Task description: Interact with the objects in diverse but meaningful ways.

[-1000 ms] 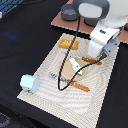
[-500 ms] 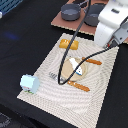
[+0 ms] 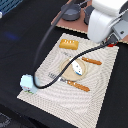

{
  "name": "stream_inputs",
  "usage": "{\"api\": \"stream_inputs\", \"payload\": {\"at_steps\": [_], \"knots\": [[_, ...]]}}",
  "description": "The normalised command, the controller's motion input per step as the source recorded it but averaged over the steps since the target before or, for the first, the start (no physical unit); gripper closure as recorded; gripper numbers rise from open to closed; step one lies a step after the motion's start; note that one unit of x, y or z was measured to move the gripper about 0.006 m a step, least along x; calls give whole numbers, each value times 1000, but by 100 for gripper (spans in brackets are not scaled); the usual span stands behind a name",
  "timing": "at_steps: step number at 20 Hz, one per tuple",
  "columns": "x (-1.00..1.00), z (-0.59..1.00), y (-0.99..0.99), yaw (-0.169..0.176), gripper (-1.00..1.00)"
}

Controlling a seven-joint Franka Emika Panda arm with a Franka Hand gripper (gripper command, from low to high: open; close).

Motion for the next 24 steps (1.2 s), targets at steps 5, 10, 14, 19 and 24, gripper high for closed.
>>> {"api": "stream_inputs", "payload": {"at_steps": [5,10,14,19,24], "knots": [[-196,103,-1000,0,100],[-224,10,-1000,0,100],[-198,-216,-956,0,100],[-196,-658,-714,0,100],[-119,-768,-555,0,100]]}}
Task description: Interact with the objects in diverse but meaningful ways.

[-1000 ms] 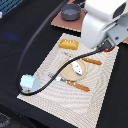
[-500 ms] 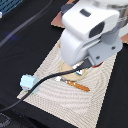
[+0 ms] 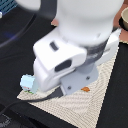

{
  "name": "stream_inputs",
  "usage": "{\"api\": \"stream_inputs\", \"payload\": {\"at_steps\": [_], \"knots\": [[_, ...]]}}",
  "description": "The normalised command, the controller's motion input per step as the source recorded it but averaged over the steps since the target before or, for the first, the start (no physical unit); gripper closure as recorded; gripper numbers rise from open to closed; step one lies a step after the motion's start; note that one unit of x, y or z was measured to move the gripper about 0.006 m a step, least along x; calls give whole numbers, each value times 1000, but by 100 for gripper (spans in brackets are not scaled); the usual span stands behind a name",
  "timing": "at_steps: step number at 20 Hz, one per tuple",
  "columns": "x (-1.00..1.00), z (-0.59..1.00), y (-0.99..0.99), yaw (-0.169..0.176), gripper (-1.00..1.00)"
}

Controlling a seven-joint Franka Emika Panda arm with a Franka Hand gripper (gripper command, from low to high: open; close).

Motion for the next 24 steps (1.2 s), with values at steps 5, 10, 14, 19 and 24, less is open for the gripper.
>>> {"api": "stream_inputs", "payload": {"at_steps": [5,10,14,19,24], "knots": [[-47,-751,-369,0,100],[78,-494,-46,17,100],[33,-329,69,32,100],[33,514,56,2,-100],[-16,1000,129,0,-100]]}}
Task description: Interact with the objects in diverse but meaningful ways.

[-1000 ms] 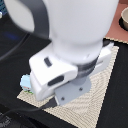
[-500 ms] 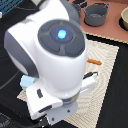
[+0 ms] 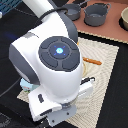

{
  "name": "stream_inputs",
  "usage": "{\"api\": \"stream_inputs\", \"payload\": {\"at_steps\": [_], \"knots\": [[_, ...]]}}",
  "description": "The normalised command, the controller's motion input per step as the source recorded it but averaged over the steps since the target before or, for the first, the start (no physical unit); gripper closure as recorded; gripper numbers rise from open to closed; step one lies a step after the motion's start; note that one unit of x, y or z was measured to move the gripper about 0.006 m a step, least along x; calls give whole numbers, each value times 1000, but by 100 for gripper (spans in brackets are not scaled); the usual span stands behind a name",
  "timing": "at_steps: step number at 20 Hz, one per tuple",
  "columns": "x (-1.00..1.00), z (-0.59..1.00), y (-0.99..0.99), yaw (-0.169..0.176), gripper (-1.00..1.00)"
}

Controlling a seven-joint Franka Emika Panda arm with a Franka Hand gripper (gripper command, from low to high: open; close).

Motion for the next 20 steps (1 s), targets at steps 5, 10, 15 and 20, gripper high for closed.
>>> {"api": "stream_inputs", "payload": {"at_steps": [5,10,15,20], "knots": [[-43,1000,403,5,-100],[-258,589,742,32,-100],[-50,169,949,6,-100],[-73,-33,999,0,-100]]}}
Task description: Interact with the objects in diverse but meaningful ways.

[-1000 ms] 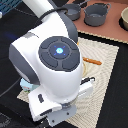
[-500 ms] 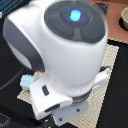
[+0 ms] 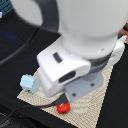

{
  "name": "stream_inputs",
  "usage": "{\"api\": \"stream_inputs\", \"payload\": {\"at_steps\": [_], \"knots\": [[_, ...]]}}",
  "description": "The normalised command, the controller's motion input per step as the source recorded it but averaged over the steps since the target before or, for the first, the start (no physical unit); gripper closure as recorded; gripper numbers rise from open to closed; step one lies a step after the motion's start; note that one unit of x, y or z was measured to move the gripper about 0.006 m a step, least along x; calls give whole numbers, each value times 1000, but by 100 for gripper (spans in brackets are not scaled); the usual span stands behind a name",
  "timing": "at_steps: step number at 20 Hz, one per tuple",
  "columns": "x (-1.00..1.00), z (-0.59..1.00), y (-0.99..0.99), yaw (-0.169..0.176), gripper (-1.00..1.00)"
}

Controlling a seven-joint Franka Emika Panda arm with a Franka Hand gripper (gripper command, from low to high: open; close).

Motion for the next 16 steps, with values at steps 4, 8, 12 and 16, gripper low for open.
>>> {"api": "stream_inputs", "payload": {"at_steps": [4,8,12,16], "knots": [[-280,-411,954,0,-100],[-686,-459,739,0,-100],[-876,-343,556,10,-100],[-989,-401,466,7,-100]]}}
